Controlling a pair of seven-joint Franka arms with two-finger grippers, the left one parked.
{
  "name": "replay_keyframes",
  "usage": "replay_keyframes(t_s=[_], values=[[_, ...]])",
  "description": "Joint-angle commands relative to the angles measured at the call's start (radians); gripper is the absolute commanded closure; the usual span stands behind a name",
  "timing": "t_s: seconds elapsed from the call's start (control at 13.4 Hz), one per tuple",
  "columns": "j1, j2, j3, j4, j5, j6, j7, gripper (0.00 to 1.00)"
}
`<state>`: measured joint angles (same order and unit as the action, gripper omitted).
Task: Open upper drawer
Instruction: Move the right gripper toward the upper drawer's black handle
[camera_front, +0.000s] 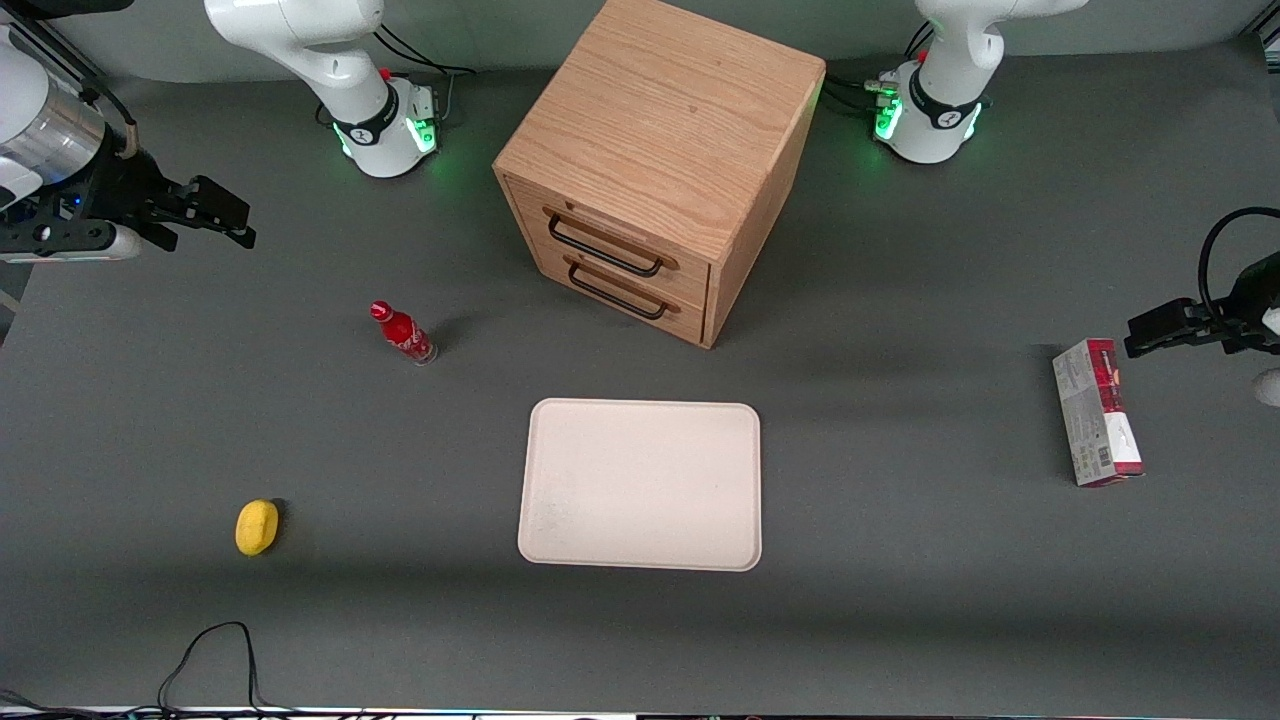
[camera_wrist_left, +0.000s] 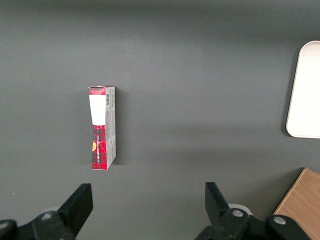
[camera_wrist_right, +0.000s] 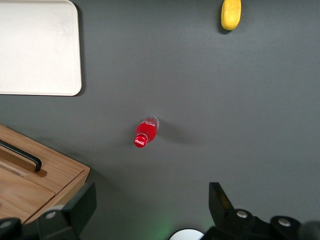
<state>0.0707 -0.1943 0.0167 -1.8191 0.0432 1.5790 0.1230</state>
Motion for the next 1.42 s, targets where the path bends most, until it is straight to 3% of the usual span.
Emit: replay_keyframes(t_s=[0.0,0.22,0.3,0.6,0.9,1.12,1.34], values=[[0.009,0.003,-0.004,0.003,-0.009,-0.005,0.03,0.0],[0.011,0.048,0.011,0.047,0.001,-0.005,0.046,0.0],[0.012,0.09,0.052,0.098,0.015,-0.005,0.044,0.0],[0.014,0.197,0.28,0.27,0.142,-0.054,0.069,0.0],[0.017,0.297,0.518,0.372,0.142,-0.051,0.044,0.0],[0.017,0.349,0.574,0.363,0.149,-0.047,-0.271,0.0],[0.017,0.502,0.612,0.366,0.15,-0.041,-0.46,0.0]])
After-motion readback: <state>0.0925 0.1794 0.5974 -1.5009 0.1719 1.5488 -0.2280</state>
